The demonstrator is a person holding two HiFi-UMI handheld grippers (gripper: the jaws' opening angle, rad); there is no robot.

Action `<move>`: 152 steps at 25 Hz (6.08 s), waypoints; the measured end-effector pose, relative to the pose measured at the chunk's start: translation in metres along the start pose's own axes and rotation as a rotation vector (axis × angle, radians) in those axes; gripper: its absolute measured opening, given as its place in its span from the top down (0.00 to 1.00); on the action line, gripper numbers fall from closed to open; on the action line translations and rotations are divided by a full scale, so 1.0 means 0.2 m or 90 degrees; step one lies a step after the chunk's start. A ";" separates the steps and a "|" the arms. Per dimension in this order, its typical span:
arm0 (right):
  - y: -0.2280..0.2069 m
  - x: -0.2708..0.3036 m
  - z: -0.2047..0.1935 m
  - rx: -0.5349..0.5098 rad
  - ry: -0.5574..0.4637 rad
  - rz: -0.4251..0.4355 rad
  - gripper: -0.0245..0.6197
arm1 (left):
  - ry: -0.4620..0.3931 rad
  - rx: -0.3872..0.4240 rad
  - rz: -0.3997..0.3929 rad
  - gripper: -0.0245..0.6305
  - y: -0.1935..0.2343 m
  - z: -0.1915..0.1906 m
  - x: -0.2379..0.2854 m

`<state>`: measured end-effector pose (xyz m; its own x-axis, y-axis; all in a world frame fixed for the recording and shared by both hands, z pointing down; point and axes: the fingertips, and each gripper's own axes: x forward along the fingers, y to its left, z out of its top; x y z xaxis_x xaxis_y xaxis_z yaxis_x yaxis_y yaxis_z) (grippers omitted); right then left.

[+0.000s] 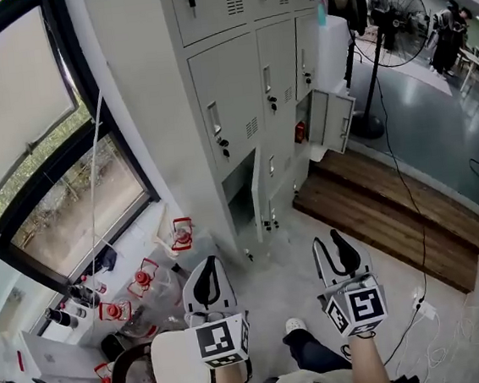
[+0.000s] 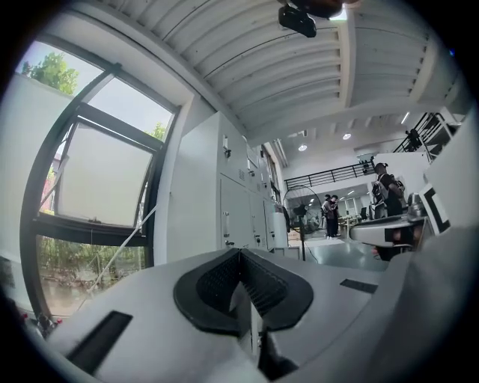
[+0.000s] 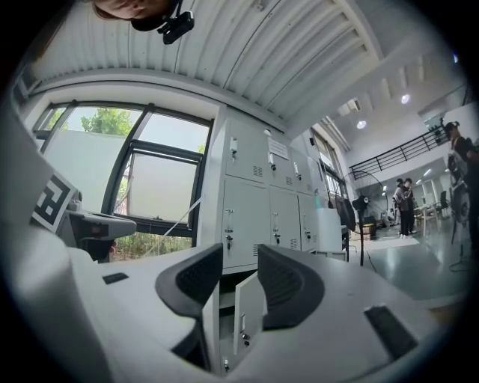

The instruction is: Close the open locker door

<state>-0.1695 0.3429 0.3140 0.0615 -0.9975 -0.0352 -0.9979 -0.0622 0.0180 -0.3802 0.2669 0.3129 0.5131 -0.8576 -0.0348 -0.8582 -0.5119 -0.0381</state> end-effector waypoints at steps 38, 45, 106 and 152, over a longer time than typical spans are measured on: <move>-0.20 1.26 -0.40 0.008 0.074 0.218 0.74 | 0.088 0.005 0.154 0.96 0.19 -0.34 0.99; -0.15 1.42 -0.51 0.004 0.098 0.216 0.74 | 0.110 0.006 0.143 0.96 0.29 -0.42 1.13; 0.15 1.95 -1.11 0.014 0.220 0.235 0.74 | 0.189 -0.019 0.131 0.96 0.68 -0.82 1.39; 0.37 2.20 -1.12 0.032 0.210 0.237 0.74 | 0.189 -0.034 0.116 0.96 0.90 -0.87 1.49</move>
<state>-0.2118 -0.1079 0.5235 -0.3037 -0.9101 0.2821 -0.9527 0.2934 -0.0790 -0.3839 -0.0894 0.4697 0.3312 -0.9083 0.2555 -0.9389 -0.3441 -0.0061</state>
